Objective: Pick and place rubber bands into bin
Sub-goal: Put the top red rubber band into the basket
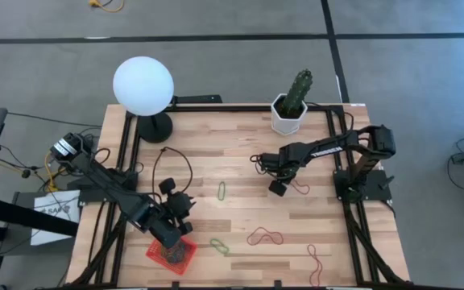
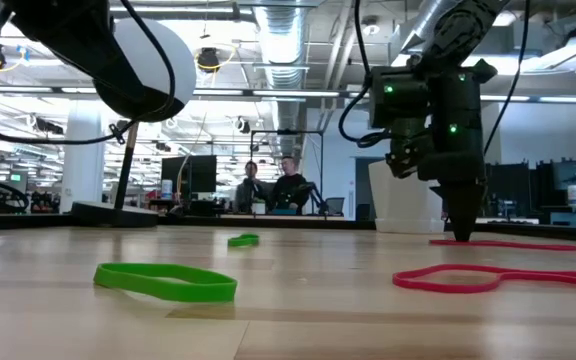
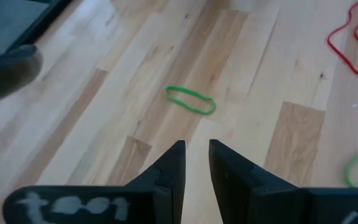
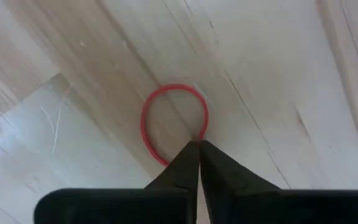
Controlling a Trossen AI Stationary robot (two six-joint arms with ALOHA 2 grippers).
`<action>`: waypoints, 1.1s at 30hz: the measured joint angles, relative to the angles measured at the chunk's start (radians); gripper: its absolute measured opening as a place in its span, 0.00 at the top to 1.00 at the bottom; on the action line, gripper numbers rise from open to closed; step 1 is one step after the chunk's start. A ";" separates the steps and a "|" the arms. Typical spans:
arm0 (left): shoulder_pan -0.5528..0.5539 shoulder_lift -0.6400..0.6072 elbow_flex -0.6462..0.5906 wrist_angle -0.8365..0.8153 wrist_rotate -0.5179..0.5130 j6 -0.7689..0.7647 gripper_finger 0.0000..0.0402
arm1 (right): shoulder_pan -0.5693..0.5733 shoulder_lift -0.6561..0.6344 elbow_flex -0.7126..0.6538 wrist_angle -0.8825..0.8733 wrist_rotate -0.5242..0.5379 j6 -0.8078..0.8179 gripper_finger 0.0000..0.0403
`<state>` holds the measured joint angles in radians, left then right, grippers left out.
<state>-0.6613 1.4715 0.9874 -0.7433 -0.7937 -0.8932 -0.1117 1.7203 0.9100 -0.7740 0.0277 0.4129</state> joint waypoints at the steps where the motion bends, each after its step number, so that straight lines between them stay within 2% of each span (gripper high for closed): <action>1: 0.000 0.000 0.000 0.000 -0.008 0.000 0.85 | 0.003 -0.001 0.000 0.000 0.005 0.008 0.98; 7: 0.000 0.000 0.000 0.000 -0.041 0.001 0.85 | 0.065 -0.017 0.085 -0.081 0.051 0.090 0.99; 14: 0.000 0.000 0.000 0.001 -0.018 0.020 0.85 | 0.197 -0.024 0.287 -0.054 0.030 0.111 1.00; 18: 0.000 0.000 0.000 0.039 -0.075 0.075 0.85 | 0.267 -0.016 0.380 0.092 0.030 0.108 1.00; 27: 0.003 0.000 0.000 0.376 -0.083 0.359 0.85 | 0.343 0.024 0.409 0.726 0.031 -0.039 1.00; 31: 0.004 0.000 0.000 0.431 -0.080 0.446 0.82 | 0.348 0.098 0.413 0.880 0.027 -0.072 1.00; 33: 0.004 0.000 0.000 0.423 -0.076 0.444 0.80 | 0.347 0.129 0.427 0.888 0.027 -0.082 1.00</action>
<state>-0.6575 1.4715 0.9874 -0.3200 -0.8700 -0.4491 0.2352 1.8494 1.3375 0.1143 0.0551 0.3306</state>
